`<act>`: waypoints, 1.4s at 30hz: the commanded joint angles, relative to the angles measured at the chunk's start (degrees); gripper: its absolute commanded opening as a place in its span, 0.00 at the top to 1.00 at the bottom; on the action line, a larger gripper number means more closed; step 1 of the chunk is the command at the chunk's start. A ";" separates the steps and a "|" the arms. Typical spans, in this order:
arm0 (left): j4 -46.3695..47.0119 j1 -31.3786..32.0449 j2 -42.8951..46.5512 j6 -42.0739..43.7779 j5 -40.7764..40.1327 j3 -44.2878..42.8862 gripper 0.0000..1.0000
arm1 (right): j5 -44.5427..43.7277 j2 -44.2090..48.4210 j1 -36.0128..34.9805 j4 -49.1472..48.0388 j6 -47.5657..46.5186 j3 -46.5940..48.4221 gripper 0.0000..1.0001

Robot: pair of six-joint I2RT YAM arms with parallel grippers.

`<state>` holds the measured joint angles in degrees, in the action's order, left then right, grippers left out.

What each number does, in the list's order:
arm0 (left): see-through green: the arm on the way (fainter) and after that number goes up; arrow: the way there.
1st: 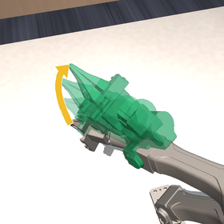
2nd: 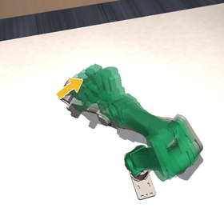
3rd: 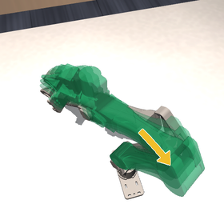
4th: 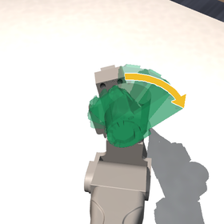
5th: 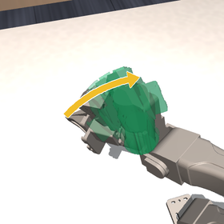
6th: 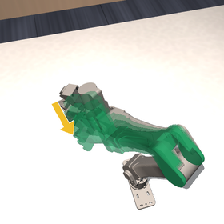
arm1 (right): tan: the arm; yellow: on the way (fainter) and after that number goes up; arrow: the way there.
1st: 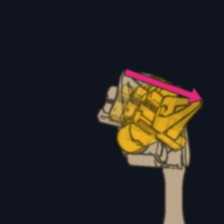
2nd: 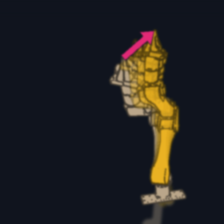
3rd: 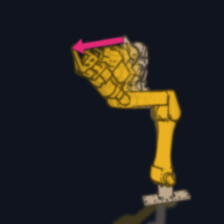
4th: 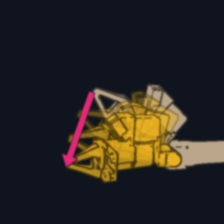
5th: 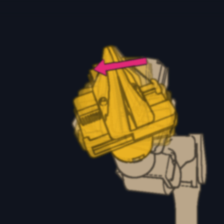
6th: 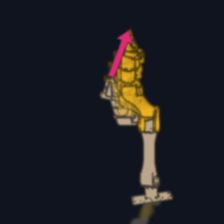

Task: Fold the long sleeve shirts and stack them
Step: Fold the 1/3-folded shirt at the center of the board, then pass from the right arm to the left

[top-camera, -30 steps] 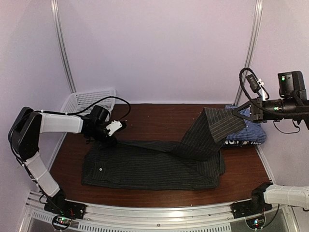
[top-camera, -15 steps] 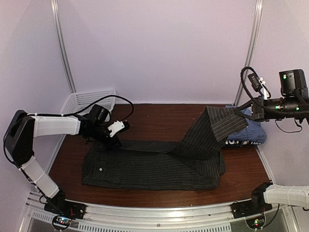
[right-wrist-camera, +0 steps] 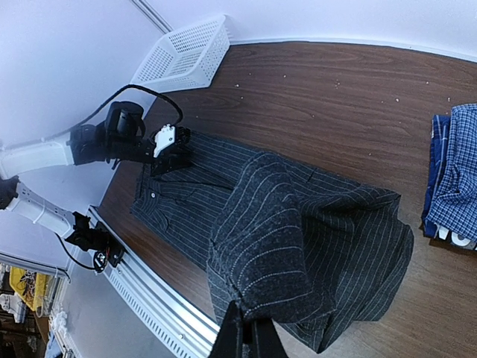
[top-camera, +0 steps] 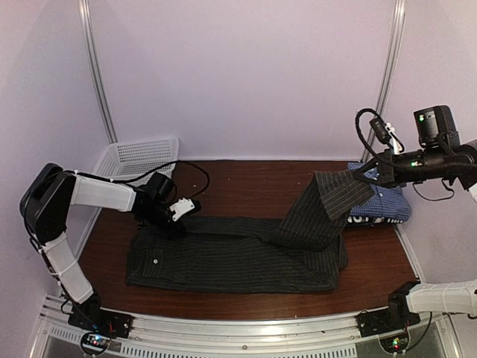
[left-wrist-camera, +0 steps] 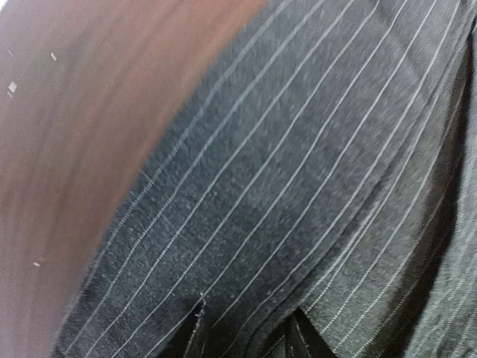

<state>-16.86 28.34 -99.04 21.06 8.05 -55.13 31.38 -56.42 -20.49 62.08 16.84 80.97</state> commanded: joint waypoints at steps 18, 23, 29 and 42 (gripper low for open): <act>5.25 -0.48 8.10 -2.63 3.42 -0.57 0.42 | 6.24 -5.78 0.45 -12.08 0.12 -6.08 1.00; 9.93 -0.39 12.36 -6.90 5.17 -0.39 0.31 | 12.78 -8.03 0.45 -20.88 3.77 -10.75 1.00; 17.25 1.51 15.05 -9.88 10.54 -0.11 0.29 | 19.88 -10.12 0.23 -32.09 9.75 -15.81 1.00; 31.00 19.44 11.79 4.88 5.57 -0.82 0.30 | 27.62 -18.42 -1.53 -49.27 22.63 -22.74 1.00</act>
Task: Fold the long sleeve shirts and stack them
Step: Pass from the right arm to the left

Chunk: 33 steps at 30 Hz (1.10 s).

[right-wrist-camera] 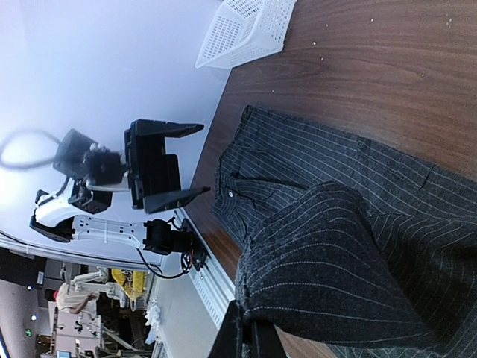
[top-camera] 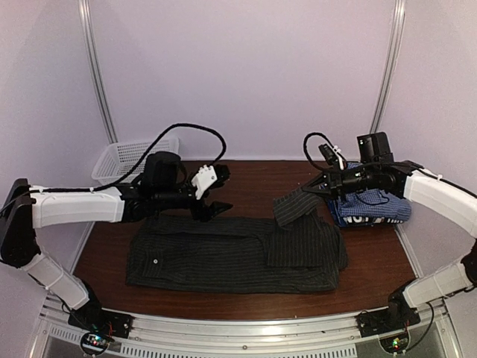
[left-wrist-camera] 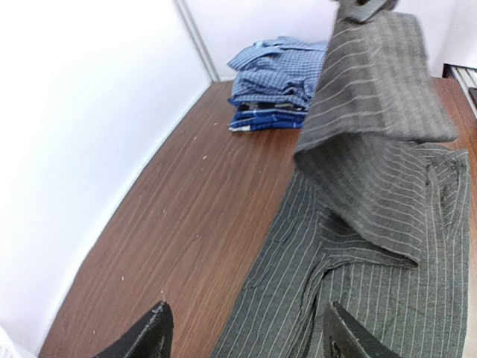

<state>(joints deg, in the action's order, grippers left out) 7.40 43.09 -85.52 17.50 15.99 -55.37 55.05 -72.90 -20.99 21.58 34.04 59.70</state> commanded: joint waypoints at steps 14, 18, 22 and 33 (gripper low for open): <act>12.87 17.96 -12.61 31.50 -19.42 -6.79 0.23 | 7.24 -7.05 -3.34 -15.95 11.37 -2.88 1.00; 16.58 19.71 -14.68 34.03 -23.20 -6.99 0.24 | 7.48 -7.44 -3.71 -16.57 11.68 -3.39 1.00; 20.09 21.24 -15.63 36.14 -25.74 -6.08 0.27 | 7.51 -7.28 -3.79 -17.28 12.00 -3.86 1.00; 22.36 22.24 -15.94 37.25 -25.12 -5.31 0.54 | 7.50 -7.08 -3.88 -17.69 11.92 -4.50 1.00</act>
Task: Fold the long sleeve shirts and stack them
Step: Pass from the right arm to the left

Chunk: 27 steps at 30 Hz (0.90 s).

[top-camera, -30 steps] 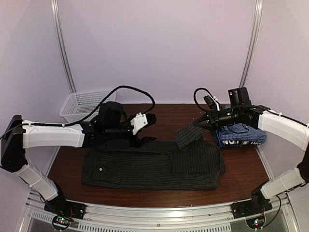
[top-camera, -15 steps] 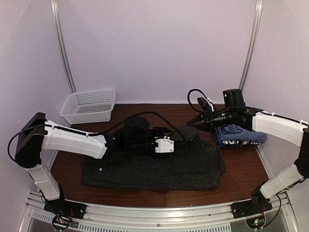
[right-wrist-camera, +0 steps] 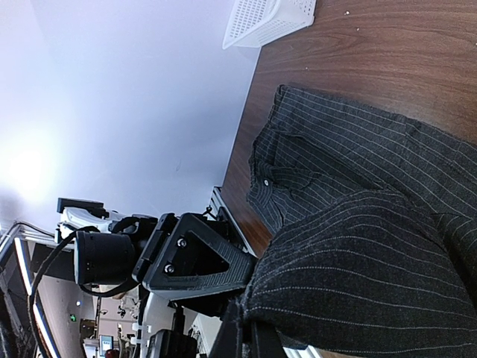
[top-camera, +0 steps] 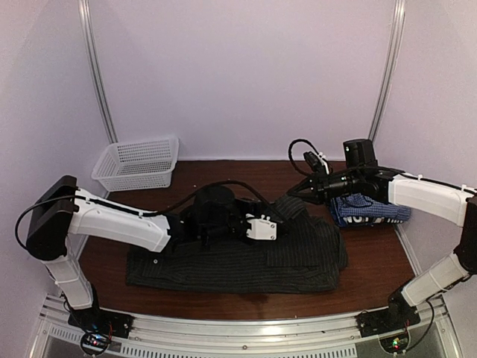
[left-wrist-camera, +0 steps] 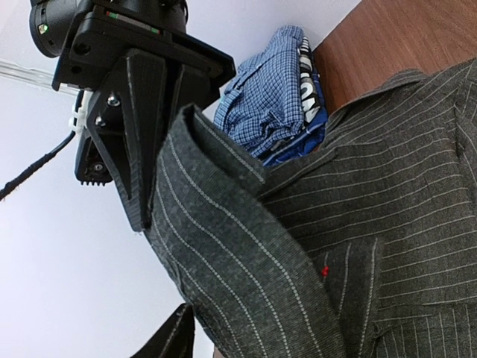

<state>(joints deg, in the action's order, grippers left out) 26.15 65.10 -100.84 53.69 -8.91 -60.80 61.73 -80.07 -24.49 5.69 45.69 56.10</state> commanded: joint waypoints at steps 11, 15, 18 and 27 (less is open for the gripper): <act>-2.24 0.32 -1.49 -2.44 1.74 -2.88 1.00 | 0.28 1.16 -0.38 -0.66 -1.43 -1.56 0.93; -3.32 0.29 -1.02 -5.41 1.24 -3.62 1.00 | -1.19 1.82 -0.23 3.63 -5.44 -1.27 0.73; -2.78 0.29 -0.27 -7.79 -0.69 -3.20 1.00 | -3.49 2.60 0.41 9.36 -10.77 -1.00 0.50; 0.14 0.29 3.92 -10.99 -3.76 1.37 1.00 | -18.89 9.17 3.52 25.31 -24.19 1.39 0.13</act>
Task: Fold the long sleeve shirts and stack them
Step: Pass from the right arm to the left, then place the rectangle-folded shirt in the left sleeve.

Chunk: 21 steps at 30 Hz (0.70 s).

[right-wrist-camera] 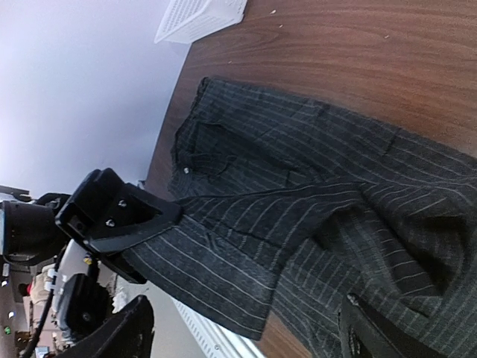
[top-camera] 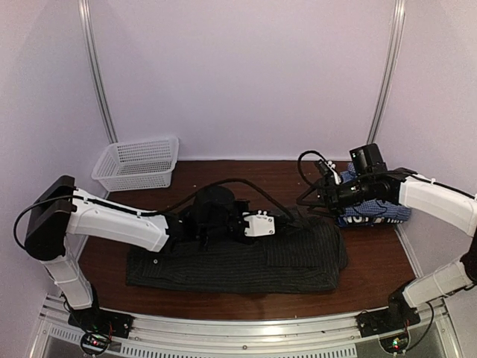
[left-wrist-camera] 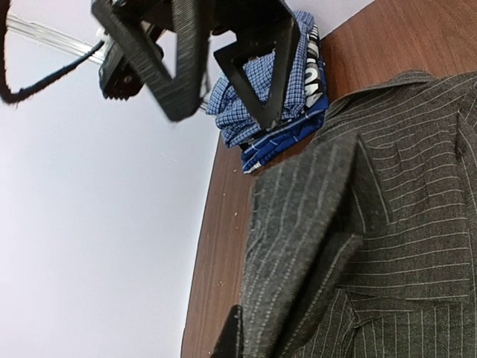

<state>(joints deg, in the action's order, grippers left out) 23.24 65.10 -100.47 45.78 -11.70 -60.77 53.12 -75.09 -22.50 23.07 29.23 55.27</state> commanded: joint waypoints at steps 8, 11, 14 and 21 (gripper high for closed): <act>-18.69 0.38 5.02 -14.39 9.82 -9.48 1.00 | -29.11 7.64 3.87 11.15 -10.26 5.06 0.00; -24.70 0.42 5.06 -20.31 14.02 -14.47 1.00 | -31.14 7.21 4.42 10.53 -9.82 4.84 0.00; -29.10 0.55 5.10 -26.65 17.46 -18.08 1.00 | -32.99 7.36 5.05 8.44 -8.83 3.45 0.00; -34.23 4.80 6.50 -30.23 21.51 -21.79 1.00 | -34.10 7.47 5.28 5.86 -11.21 2.06 0.00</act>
<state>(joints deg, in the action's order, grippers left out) -6.63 66.32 -96.33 19.46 5.91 -80.38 22.13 -67.88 -17.61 31.05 20.05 58.11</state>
